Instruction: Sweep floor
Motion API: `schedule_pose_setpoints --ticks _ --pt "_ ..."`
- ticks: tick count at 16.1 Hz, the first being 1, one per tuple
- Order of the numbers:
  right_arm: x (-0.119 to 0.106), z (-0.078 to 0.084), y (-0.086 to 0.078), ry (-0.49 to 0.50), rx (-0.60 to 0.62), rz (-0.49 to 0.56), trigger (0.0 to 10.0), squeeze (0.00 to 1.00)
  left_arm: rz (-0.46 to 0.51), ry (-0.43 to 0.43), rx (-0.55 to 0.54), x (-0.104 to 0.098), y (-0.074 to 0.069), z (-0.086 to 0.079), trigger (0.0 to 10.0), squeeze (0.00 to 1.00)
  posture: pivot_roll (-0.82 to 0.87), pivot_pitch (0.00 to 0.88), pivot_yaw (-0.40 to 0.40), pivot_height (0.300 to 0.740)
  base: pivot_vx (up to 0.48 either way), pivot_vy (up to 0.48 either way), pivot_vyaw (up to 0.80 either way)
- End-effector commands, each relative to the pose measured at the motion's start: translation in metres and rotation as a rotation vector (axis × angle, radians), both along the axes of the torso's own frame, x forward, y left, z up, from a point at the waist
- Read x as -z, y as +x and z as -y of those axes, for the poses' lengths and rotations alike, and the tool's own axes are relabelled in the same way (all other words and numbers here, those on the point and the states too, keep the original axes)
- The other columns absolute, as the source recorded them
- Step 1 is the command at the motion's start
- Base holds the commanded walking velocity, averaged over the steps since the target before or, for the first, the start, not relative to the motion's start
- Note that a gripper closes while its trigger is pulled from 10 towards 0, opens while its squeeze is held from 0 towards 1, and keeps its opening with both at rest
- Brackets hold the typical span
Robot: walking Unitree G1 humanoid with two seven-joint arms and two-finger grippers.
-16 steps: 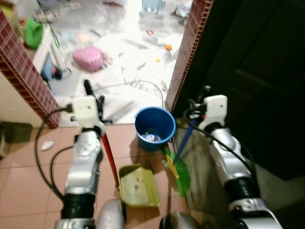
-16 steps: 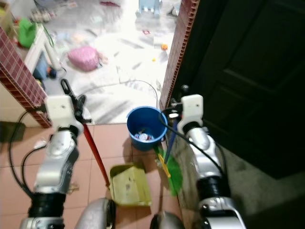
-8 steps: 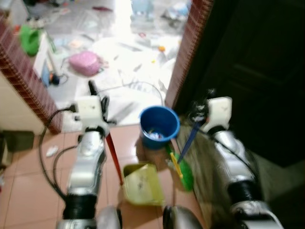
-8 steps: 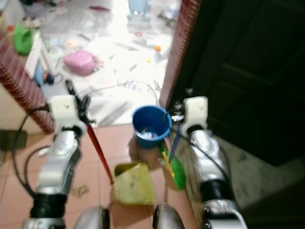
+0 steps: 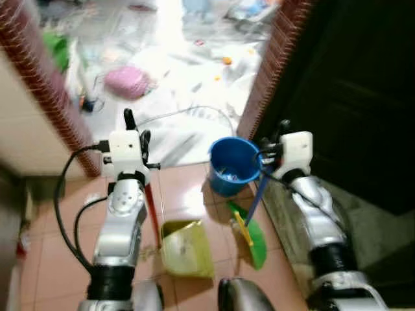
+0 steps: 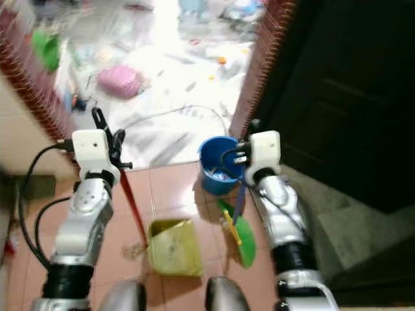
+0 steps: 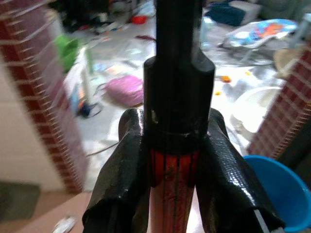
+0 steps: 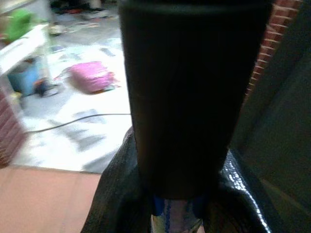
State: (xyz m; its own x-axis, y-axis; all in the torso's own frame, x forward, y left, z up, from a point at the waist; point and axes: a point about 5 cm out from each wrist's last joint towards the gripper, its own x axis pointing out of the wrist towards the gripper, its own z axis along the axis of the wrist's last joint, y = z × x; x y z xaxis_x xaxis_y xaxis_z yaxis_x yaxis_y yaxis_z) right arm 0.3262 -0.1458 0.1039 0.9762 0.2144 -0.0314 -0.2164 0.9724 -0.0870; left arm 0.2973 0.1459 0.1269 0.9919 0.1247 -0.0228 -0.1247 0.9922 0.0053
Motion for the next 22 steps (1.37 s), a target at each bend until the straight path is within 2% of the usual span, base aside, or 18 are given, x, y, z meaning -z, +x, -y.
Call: schedule_pose_setpoints --ticks 1,6,8,11,14,19,22 --pt "0.003 0.001 0.000 0.033 0.004 -0.026 10.0 0.00 0.048 0.029 0.004 -0.008 0.002 0.005 10.0 0.00 -0.05 0.132 -0.052 0.740 0.000 0.000 0.00" --pt "0.001 -0.004 0.001 0.037 -0.002 -0.021 10.0 0.00 0.058 0.085 0.039 0.009 0.015 0.025 10.0 0.00 -0.06 0.131 -0.053 0.740 0.000 0.000 0.00" --pt "0.001 -0.002 0.000 0.041 0.006 -0.020 10.0 0.00 0.020 0.110 0.062 0.019 0.021 0.038 10.0 0.00 -0.08 0.133 -0.051 0.740 0.000 0.000 0.00" --pt "0.000 0.000 0.000 0.075 0.031 -0.033 10.0 0.00 0.017 0.104 0.088 0.024 0.025 0.049 10.0 0.00 -0.09 0.151 -0.044 0.740 0.000 0.000 0.00" --pt "-0.027 -0.010 0.010 0.228 0.042 -0.019 10.0 0.00 0.006 0.111 0.092 0.030 0.026 0.053 10.0 0.00 -0.09 0.147 -0.040 0.740 0.000 0.000 0.00" --pt "-0.067 -0.032 0.020 0.376 -0.046 -0.020 10.0 0.00 0.013 0.113 0.093 0.031 0.029 0.055 10.0 0.00 -0.10 0.145 -0.047 0.740 0.000 0.000 0.00" --pt "-0.084 -0.040 0.021 0.398 -0.110 -0.002 10.0 0.00 0.014 0.113 0.094 0.031 0.029 0.056 10.0 0.00 -0.10 0.144 -0.048 0.740 0.000 0.000 0.00"
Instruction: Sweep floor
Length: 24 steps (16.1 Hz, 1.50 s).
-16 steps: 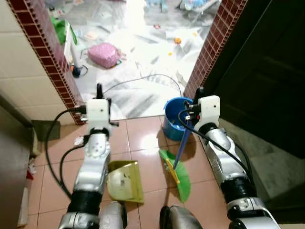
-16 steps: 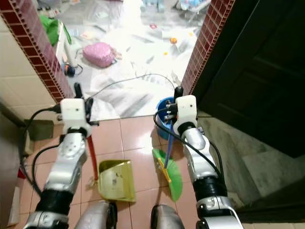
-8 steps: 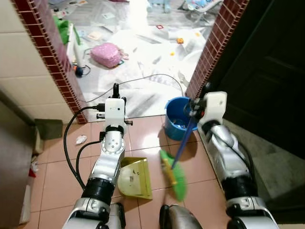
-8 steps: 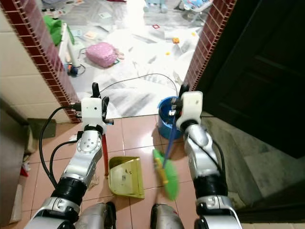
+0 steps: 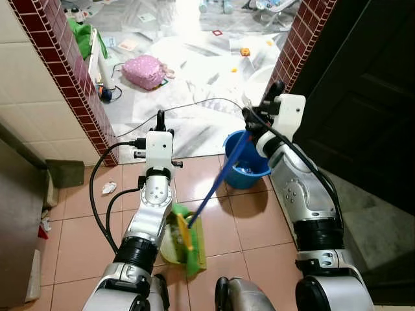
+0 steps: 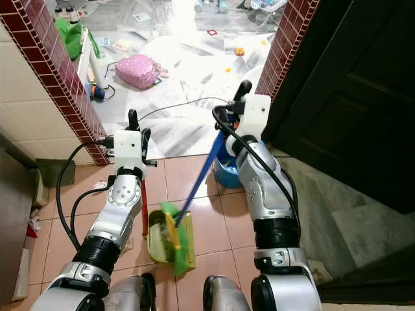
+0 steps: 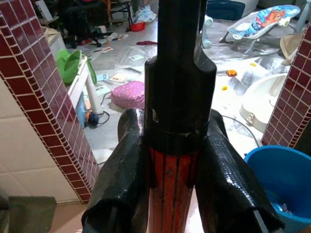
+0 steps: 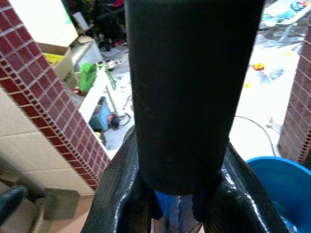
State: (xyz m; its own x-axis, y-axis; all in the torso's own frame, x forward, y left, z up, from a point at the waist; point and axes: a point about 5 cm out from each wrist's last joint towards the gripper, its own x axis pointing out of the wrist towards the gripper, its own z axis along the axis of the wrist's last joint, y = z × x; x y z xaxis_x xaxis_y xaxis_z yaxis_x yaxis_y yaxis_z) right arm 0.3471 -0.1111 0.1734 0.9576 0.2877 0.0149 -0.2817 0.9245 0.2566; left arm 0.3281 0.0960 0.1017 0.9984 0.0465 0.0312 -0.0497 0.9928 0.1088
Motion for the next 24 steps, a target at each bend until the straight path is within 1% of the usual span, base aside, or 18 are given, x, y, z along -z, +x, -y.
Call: schedule_pose_setpoints --ticks 1,2,3,5,6,8,9,11,12,13,14,15,17,18,19,20,21,24 --pt "-0.022 -0.006 0.000 0.028 -0.049 0.079 10.0 0.00 -0.031 0.007 0.015 0.007 -0.002 0.006 10.0 0.00 -0.10 0.144 -0.048 0.740 0.000 0.000 0.00" --pt "-0.040 -0.007 0.000 -0.071 -0.082 0.196 10.0 0.00 -0.032 0.006 0.017 0.008 -0.001 0.006 10.0 0.00 -0.10 0.143 -0.046 0.740 0.000 0.000 0.00" --pt "-0.043 -0.005 0.000 -0.098 -0.080 0.222 10.0 0.00 -0.032 0.006 0.017 0.008 -0.001 0.006 10.0 0.00 -0.10 0.143 -0.046 0.740 0.000 0.000 0.00" --pt "-0.055 0.004 0.000 -0.183 -0.050 0.305 10.0 0.00 -0.030 -0.002 0.019 0.008 -0.001 0.006 10.0 0.00 -0.10 0.143 -0.046 0.740 0.000 0.000 0.00" --pt "-0.057 0.006 0.000 -0.201 -0.043 0.321 10.0 0.00 -0.029 -0.005 0.019 0.008 -0.001 0.006 10.0 0.00 -0.10 0.143 -0.046 0.740 0.000 0.000 0.00" --pt "-0.056 0.019 -0.002 -0.249 -0.012 0.339 10.0 0.00 -0.016 -0.033 0.022 0.005 -0.001 0.005 10.0 0.00 -0.10 0.140 -0.042 0.740 0.000 0.000 0.00" --pt "-0.049 0.024 -0.004 -0.256 0.001 0.319 10.0 0.00 -0.007 -0.044 0.024 0.003 0.000 0.003 10.0 0.00 -0.10 0.139 -0.041 0.740 0.000 0.000 0.00" --pt "-0.034 0.027 -0.008 -0.276 0.008 0.286 10.0 0.00 0.020 -0.070 0.032 -0.003 0.000 0.001 10.0 0.00 -0.10 0.136 -0.034 0.740 0.000 0.000 0.00" --pt "-0.020 0.025 -0.013 -0.279 0.017 0.252 10.0 0.00 0.050 -0.120 0.034 -0.011 -0.001 -0.002 10.0 0.00 -0.10 0.132 -0.031 0.740 0.000 0.000 0.00" --pt "-0.002 0.026 -0.019 -0.319 0.048 0.219 10.0 0.00 0.119 -0.161 0.027 -0.029 -0.001 -0.007 10.0 0.00 -0.10 0.125 -0.026 0.740 0.000 0.000 0.00" --pt "0.019 0.031 -0.025 -0.425 0.082 0.193 10.0 0.00 0.209 -0.192 0.001 -0.054 0.000 -0.015 10.0 0.00 -0.10 0.121 -0.023 0.740 0.000 0.000 0.00" --pt "0.031 0.038 -0.027 -0.469 0.111 0.151 10.0 0.00 0.270 -0.203 -0.017 -0.073 0.001 -0.021 10.0 0.00 -0.10 0.122 -0.019 0.740 0.000 0.000 0.00" --pt "0.040 0.046 -0.027 -0.512 0.139 0.117 10.0 0.00 0.316 -0.215 -0.040 -0.089 0.003 -0.028 10.0 0.00 -0.09 0.122 -0.016 0.740 0.000 0.000 0.00" --pt "0.054 0.058 -0.028 -0.588 0.175 0.053 10.0 0.00 0.384 -0.223 -0.072 -0.112 0.005 -0.039 10.0 0.00 -0.08 0.121 -0.013 0.740 0.000 0.000 0.00" --pt "0.066 0.068 -0.028 -0.637 0.199 -0.008 10.0 0.00 0.428 -0.224 -0.086 -0.127 0.006 -0.047 10.0 0.00 -0.08 0.118 -0.016 0.740 0.000 0.000 0.00" --pt "0.070 0.070 -0.028 -0.647 0.203 -0.025 10.0 0.00 0.438 -0.224 -0.089 -0.131 0.006 -0.048 10.0 0.00 -0.08 0.118 -0.016 0.740 0.000 0.000 0.00" --pt "0.080 0.077 -0.030 -0.668 0.219 -0.080 10.0 0.00 0.465 -0.226 -0.088 -0.142 0.007 -0.052 10.0 0.00 -0.08 0.113 -0.016 0.740 0.000 0.000 -0.73" --pt "0.088 0.074 -0.033 -0.669 0.214 -0.080 10.0 0.00 0.494 -0.256 -0.068 -0.158 0.004 -0.052 10.0 0.00 -0.07 0.102 -0.012 0.740 0.000 0.000 -0.70"
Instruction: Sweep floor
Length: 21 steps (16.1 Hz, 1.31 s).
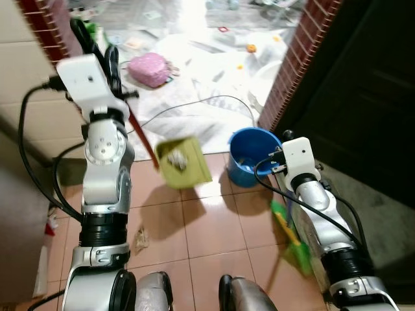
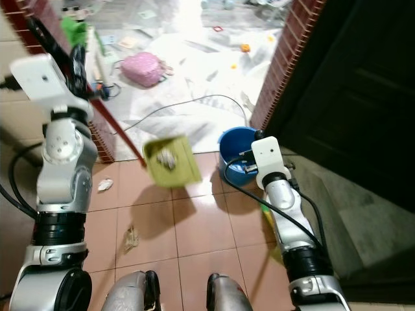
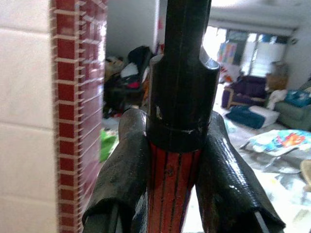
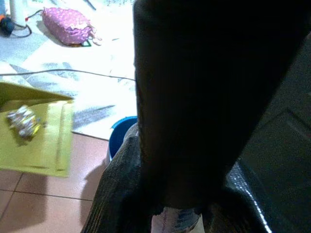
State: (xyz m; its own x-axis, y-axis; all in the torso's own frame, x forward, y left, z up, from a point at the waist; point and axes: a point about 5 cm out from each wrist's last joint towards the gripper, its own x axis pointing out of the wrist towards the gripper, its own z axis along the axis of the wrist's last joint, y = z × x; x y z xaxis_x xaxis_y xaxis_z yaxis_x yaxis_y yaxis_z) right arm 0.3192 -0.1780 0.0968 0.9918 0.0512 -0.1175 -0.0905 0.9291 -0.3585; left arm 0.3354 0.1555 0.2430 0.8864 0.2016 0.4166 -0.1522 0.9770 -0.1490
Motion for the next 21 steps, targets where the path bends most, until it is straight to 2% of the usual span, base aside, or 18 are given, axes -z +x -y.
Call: schedule_pose_setpoints --ticks 1,3,4,9,14,21 --pt "0.017 0.004 -0.004 -0.018 0.025 -0.066 10.0 0.00 0.100 -0.042 0.062 -0.029 -0.003 0.010 10.0 0.00 -0.07 0.096 -0.007 0.740 0.000 0.000 -0.67" --pt "0.017 0.003 -0.003 -0.018 0.023 -0.065 10.0 0.00 0.111 -0.042 0.071 -0.034 -0.003 0.011 10.0 0.00 -0.07 0.094 -0.002 0.740 0.000 0.000 -0.69" --pt "0.018 0.001 -0.003 -0.013 0.016 -0.068 10.0 0.00 0.138 -0.054 0.077 -0.039 -0.002 0.011 10.0 0.00 -0.07 0.091 0.003 0.740 0.285 0.000 -0.71" --pt "0.022 -0.002 -0.001 -0.001 0.006 -0.084 10.0 0.00 0.150 -0.076 0.095 -0.050 -0.003 0.013 10.0 0.00 -0.07 0.098 0.004 0.740 0.318 0.000 -0.68" --pt "0.023 -0.001 0.000 -0.004 -0.002 -0.083 10.0 0.00 0.160 -0.080 0.078 -0.054 -0.003 0.008 10.0 0.00 -0.07 0.098 0.000 0.740 0.321 0.000 -0.76" --pt "0.023 -0.003 0.001 -0.010 -0.029 -0.076 10.0 0.00 0.157 -0.087 0.094 -0.056 -0.001 0.012 10.0 0.00 -0.08 0.099 -0.005 0.740 0.333 0.000 -0.07"
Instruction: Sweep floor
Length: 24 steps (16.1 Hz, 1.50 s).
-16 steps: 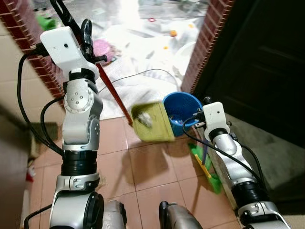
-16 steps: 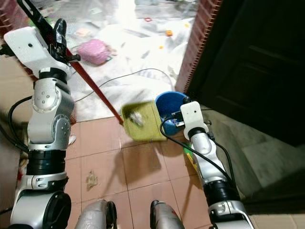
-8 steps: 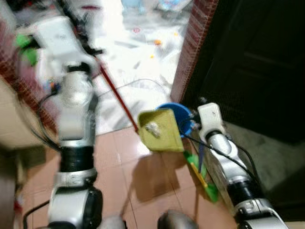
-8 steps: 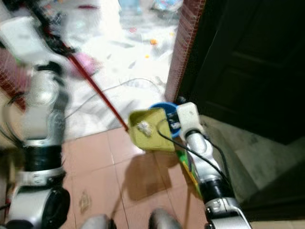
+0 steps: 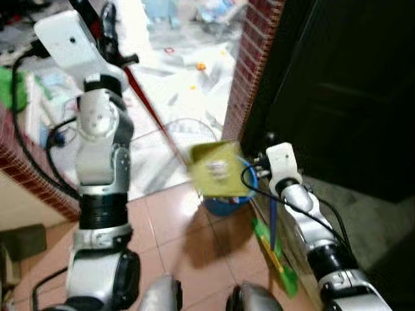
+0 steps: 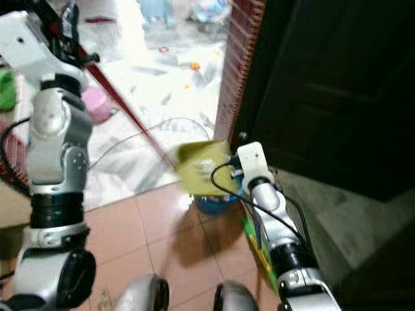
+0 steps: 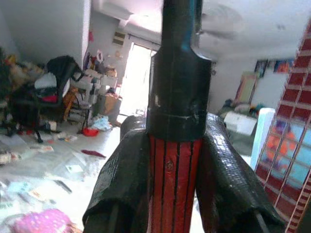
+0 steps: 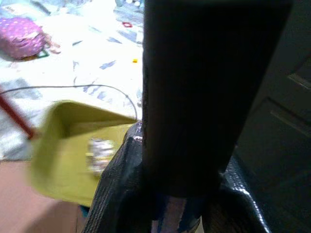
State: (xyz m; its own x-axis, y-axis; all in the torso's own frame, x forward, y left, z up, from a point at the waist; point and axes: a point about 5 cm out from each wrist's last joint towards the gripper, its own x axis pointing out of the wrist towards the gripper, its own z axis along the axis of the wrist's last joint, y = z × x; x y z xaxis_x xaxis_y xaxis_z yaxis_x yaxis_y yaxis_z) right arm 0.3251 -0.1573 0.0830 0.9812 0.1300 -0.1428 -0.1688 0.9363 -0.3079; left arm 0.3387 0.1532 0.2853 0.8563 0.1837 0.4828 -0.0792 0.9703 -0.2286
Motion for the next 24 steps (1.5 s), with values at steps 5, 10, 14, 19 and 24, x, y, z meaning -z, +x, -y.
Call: schedule_pose_setpoints --ticks 5,10,14,19,24 --pt "0.011 0.018 -0.005 -0.061 0.035 -0.049 10.0 0.00 0.067 0.081 0.051 -0.006 -0.003 0.022 10.0 0.00 -0.08 0.098 -0.007 0.740 0.052 0.000 0.00" --pt "0.010 0.016 -0.003 -0.058 0.033 -0.047 10.0 0.00 0.128 0.312 0.122 0.018 -0.014 0.058 10.0 0.00 -0.08 0.108 -0.011 0.740 0.000 0.000 0.00" --pt "0.009 0.016 -0.002 -0.055 0.037 -0.041 10.0 0.00 0.129 0.310 0.048 0.025 -0.010 0.062 10.0 0.00 -0.09 0.108 -0.008 0.740 0.000 0.000 0.00" --pt "0.008 0.015 -0.002 -0.058 0.035 -0.037 10.0 0.00 0.198 0.245 -0.090 -0.003 0.008 0.068 10.0 0.00 -0.10 0.106 -0.007 0.740 0.000 0.000 0.00" --pt "0.008 0.014 -0.003 -0.056 0.044 -0.029 10.0 0.00 0.286 0.273 -0.032 -0.020 0.013 0.101 10.0 0.00 -0.12 0.106 0.008 0.740 0.000 0.000 0.00"
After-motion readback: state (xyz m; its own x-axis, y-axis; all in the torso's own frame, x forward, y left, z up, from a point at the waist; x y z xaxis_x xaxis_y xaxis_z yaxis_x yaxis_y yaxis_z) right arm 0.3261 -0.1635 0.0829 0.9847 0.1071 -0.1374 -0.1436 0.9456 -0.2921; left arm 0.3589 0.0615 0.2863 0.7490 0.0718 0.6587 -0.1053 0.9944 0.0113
